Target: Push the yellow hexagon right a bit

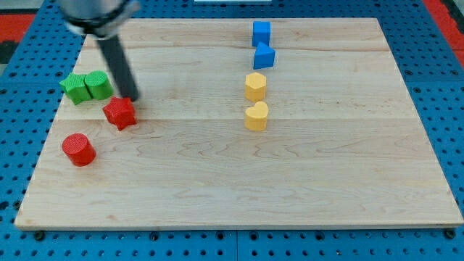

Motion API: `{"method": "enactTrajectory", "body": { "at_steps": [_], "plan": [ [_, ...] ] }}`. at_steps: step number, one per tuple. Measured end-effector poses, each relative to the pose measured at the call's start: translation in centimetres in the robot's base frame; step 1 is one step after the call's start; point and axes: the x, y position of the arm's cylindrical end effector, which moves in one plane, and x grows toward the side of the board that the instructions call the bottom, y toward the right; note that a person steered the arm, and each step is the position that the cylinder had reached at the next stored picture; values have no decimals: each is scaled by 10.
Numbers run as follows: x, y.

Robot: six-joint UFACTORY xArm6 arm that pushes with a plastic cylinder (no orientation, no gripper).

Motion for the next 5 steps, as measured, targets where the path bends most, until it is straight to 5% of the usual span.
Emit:
{"method": "enactTrajectory", "body": {
  "at_steps": [1,4,5],
  "plan": [
    [3,123],
    [0,254],
    [-39,238]
  ]
}}
